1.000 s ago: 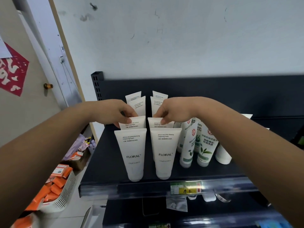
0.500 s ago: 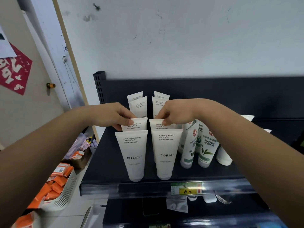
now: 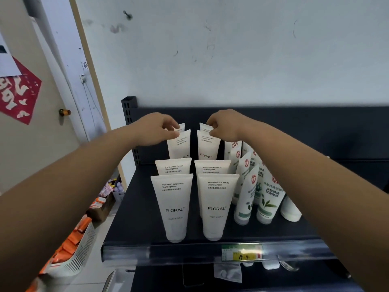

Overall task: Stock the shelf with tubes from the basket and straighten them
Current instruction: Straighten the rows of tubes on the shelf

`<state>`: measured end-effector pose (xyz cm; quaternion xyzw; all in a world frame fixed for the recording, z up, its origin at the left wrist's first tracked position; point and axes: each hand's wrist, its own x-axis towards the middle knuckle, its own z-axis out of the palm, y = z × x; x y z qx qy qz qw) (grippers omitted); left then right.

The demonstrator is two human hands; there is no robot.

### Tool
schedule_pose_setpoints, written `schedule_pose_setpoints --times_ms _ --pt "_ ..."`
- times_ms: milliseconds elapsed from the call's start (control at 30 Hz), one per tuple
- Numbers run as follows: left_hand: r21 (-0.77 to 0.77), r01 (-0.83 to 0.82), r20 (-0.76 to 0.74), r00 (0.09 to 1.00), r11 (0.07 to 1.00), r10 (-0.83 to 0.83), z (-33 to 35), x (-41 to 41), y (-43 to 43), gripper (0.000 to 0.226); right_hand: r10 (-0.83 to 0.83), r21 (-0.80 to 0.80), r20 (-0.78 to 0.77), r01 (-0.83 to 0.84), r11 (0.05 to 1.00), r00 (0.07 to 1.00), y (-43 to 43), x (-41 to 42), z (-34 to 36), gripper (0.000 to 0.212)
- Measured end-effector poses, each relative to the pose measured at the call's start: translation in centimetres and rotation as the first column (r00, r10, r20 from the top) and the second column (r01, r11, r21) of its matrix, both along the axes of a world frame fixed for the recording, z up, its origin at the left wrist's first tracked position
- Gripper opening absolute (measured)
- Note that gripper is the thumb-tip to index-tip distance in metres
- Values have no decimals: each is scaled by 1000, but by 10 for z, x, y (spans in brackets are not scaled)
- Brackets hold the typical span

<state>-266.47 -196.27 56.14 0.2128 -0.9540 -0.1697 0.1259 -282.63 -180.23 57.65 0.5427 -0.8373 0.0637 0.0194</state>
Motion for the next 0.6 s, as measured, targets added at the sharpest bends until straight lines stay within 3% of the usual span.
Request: schedule_pose_setpoints --times_ms 167,433,600 --pt "-98 -55 126 990 994 68 -13 -38 -8 44 -75 136 -71 84 987 995 -28 -16 -26 32" --pt "-179 32 259 966 983 16 -22 -46 -9 36 54 138 -26 -50 989 998 -22 -13 -20 39" --pt "-86 117 307 948 989 -85 -16 -17 0 31 168 181 33 -171 968 985 -1 3 -13 38"
